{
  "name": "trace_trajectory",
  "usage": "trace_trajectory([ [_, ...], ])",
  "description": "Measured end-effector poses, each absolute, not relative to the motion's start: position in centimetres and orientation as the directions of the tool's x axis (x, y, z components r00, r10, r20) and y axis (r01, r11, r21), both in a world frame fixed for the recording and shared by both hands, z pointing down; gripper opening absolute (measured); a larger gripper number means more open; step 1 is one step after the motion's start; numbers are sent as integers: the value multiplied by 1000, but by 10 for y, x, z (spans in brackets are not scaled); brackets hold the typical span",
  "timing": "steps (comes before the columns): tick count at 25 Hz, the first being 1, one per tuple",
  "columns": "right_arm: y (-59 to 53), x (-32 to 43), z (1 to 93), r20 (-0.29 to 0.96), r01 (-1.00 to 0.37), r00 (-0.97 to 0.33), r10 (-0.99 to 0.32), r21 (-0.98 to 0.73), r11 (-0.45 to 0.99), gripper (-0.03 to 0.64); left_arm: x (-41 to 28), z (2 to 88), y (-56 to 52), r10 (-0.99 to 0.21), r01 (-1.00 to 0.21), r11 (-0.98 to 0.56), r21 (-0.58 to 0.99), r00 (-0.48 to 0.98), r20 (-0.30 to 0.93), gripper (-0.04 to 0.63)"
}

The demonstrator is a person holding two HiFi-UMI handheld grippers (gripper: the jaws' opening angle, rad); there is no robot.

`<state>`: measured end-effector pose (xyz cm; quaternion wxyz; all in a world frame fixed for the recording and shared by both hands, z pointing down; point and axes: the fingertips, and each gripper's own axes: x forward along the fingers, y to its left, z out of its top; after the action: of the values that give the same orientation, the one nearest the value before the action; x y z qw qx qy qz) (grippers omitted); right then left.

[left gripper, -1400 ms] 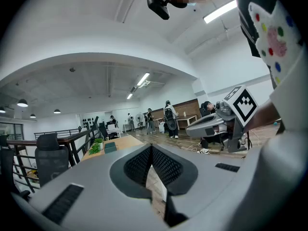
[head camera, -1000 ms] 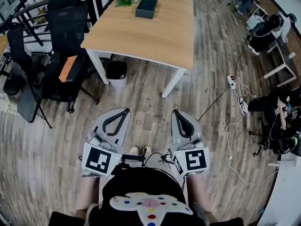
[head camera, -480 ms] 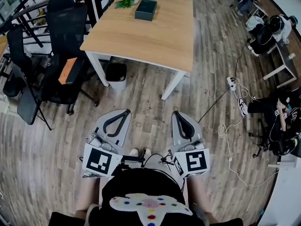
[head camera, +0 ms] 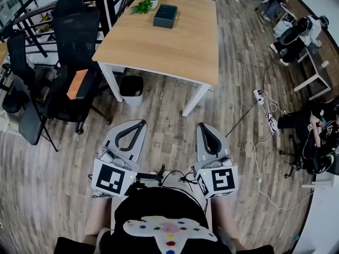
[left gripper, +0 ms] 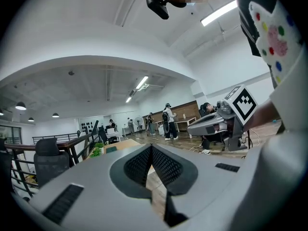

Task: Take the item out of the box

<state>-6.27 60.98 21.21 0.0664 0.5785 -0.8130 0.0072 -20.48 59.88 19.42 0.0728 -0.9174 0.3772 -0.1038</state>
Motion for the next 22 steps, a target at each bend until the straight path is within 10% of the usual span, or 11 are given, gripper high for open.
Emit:
trace_trajectory([
  [22,598,-65,213,93,-959,-265,-960,78,273,8,-219,192,581,-696,-663,-711,-233,712,98,5],
])
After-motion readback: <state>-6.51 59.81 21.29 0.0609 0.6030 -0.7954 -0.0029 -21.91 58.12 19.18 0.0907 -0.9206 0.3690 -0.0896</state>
